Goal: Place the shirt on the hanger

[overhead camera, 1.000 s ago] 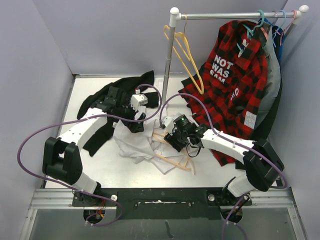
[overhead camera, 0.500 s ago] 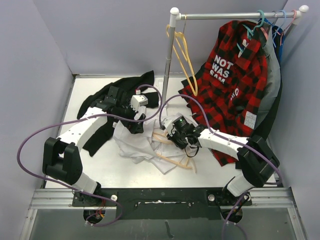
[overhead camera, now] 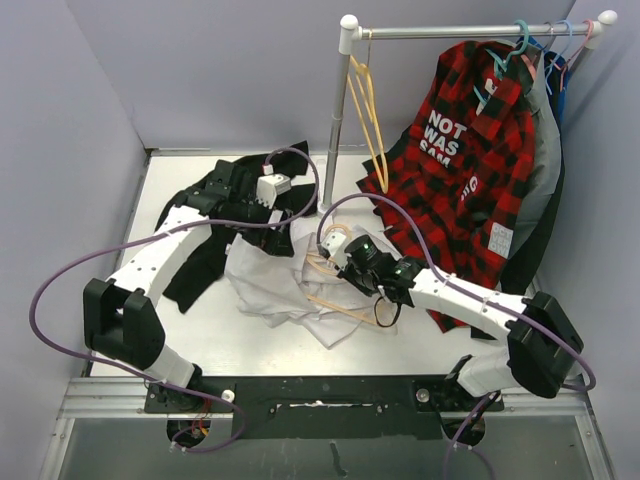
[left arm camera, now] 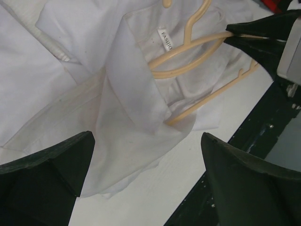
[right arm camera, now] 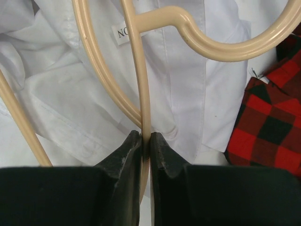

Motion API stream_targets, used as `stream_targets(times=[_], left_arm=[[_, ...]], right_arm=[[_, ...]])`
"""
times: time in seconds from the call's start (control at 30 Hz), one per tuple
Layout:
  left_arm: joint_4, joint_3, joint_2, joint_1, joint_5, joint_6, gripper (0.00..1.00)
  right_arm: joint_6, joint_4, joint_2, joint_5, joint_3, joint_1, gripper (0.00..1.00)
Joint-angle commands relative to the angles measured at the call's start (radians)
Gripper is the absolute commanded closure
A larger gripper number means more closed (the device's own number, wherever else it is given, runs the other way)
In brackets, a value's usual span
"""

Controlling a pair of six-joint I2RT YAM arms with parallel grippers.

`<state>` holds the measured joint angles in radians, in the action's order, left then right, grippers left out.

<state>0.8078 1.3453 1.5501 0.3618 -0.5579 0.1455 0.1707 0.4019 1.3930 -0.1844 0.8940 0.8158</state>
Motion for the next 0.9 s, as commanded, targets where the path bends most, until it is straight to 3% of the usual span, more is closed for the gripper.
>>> stream_targets(times=[0.0,0.2,0.33,0.57,0.7,0.73,0.8,0.87], left_arm=[[0.058,0.062,-0.018,0.033,-0.049,-0.183,0.02],[-0.068,-0.045,-0.058,0.125,0.133,-0.288,0.02],[-0.144,-0.104,-0.025,0.128,0.135,-0.302,0.04],[-0.131,-0.070,0.040,0.129,0.164,-0.302,0.04],[-0.155,-0.067,0.049,0.179,0.282,-0.294,0.02],[-0.159,-0.069,0.053,0.191,0.313,-0.283,0.04],[-0.168,-0.075,0.060,0.203,0.353,-0.270,0.18],[-0.180,-0.081,0.069,0.204,0.371,-0.264,0.43]], right_arm=[[0.039,-0.064,-0.032,-0.133,-0.022,0.022,1.00],[0.053,-0.156,-0.023,-0.193,-0.059,0.022,1.00],[0.076,-0.235,-0.029,-0.229,-0.081,0.032,1.00],[0.112,-0.290,0.011,-0.245,-0.067,0.064,1.00],[0.111,-0.303,0.037,-0.245,-0.060,0.074,1.00],[0.107,-0.303,0.041,-0.243,-0.058,0.074,1.00],[0.101,-0.304,0.050,-0.241,-0.058,0.075,1.00],[0.093,-0.305,0.051,-0.242,-0.061,0.077,1.00]])
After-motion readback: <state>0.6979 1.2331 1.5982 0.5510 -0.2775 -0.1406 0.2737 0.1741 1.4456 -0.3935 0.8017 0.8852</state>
